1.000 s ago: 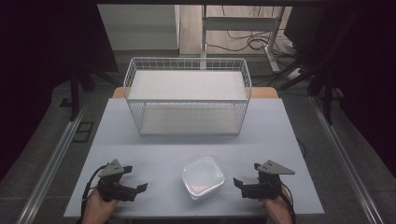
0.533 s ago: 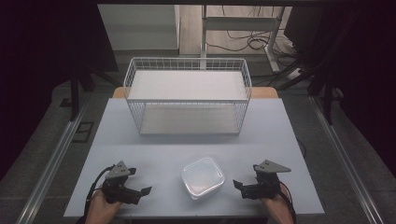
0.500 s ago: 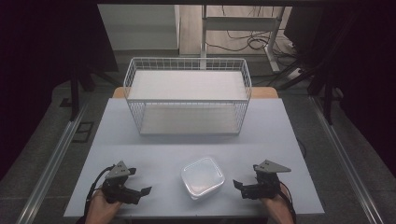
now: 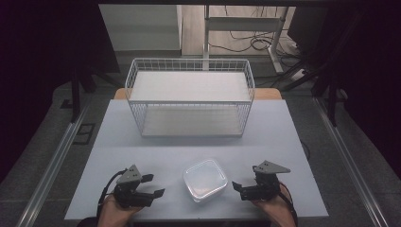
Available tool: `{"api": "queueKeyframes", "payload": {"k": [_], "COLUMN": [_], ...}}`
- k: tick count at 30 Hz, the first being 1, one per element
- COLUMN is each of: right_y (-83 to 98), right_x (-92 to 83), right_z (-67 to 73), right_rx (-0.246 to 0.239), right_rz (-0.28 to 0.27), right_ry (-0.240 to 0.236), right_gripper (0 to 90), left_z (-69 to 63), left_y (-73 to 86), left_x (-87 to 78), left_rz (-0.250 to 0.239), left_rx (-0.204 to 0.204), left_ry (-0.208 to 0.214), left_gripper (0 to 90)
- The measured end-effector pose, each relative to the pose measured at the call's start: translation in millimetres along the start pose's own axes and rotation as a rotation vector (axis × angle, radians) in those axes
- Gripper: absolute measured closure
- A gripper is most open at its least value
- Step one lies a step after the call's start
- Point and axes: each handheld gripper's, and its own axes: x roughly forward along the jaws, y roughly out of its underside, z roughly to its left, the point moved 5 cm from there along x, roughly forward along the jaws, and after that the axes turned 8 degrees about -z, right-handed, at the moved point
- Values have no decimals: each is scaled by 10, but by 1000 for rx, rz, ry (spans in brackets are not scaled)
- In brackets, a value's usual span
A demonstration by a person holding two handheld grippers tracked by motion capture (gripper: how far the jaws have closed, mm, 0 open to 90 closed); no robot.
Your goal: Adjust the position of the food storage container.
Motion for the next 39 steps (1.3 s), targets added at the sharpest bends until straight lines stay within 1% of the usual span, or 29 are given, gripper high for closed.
{"api": "queueKeyframes", "payload": {"k": [1,2,3,4,5,6,7,8,9,10,11,12,14,15,16,17,18,19,20,21,23,25,26,27,28,29,30,33,39], "right_y": [-3,-4,-6,-10,-10,-20,-24,-31,-31,-39,-37,-34,-30,-29,-29,-34,-34,-36,-38,-40,-47,-52,-58,-58,-62,-69,-80,-124,-175], "right_x": [5,8,15,20,20,29,31,36,36,51,61,68,80,84,84,93,93,104,109,121,145,158,191,206,234,256,280,338,418], "right_z": [14,26,44,60,60,103,117,145,145,212,237,266,299,312,312,334,334,355,369,387,411,421,439,447,461,472,477,469,405], "right_rx": [-5,-6,-3,0,0,4,3,-8,-8,-49,-72,-80,-95,-100,-100,-100,-100,-102,-105,-104,-116,-109,-90,-87,-86,-88,-89,-80,-37], "right_rz": [11,18,28,38,38,62,66,74,74,91,97,106,115,118,118,123,123,122,123,122,125,126,122,118,113,112,107,93,78], "right_ry": [-4,-11,-17,-27,-27,-45,-51,-67,-67,-89,-98,-112,-126,-131,-131,-153,-153,-165,-174,-182,-177,-181,-199,-205,-211,-211,-205,-202,-191], "right_gripper": [24,55,112,179,179,336,391,464,464,597,653,708,787,819,819,864,864,879,882,889,889,889,889,889,888,888,888,889,891], "left_z": [-61,-61,-137,-160,-160,-220,-248,-248,-279,-299,-325,-330,-333,-331,-331,-329,-329,-322,-322,-304,-263,-241,-173,-173,-96,-96,-51,13,95], "left_y": [-28,-28,-53,-58,-58,-68,-75,-75,-88,-99,-114,-116,-113,-108,-108,-103,-103,-110,-110,-125,-136,-141,-153,-153,-165,-165,-175,-207,-275], "left_x": [45,45,109,133,133,197,226,226,256,276,311,326,381,419,419,470,470,495,495,500,494,491,482,482,481,481,486,508,576], "left_rz": [0,0,10,13,13,19,20,20,18,17,14,15,32,44,44,57,57,58,58,57,52,47,40,40,36,36,33,33,28], "left_rx": [-2,-2,-4,-3,-3,-1,4,4,11,11,-5,-14,-58,-72,-72,-77,-77,-87,-87,-91,-107,-116,-139,-139,-167,-167,-179,-181,-176], "left_ry": [27,27,56,63,63,81,88,88,93,98,111,118,151,161,161,166,166,166,166,150,139,137,127,127,122,122,118,101,75], "left_gripper": [398,438,491,538,575,644,682,735,735,829,860,886,900,900,900,900,900,900,900,900,900,900,900,900,900,900,900,900,900]}}
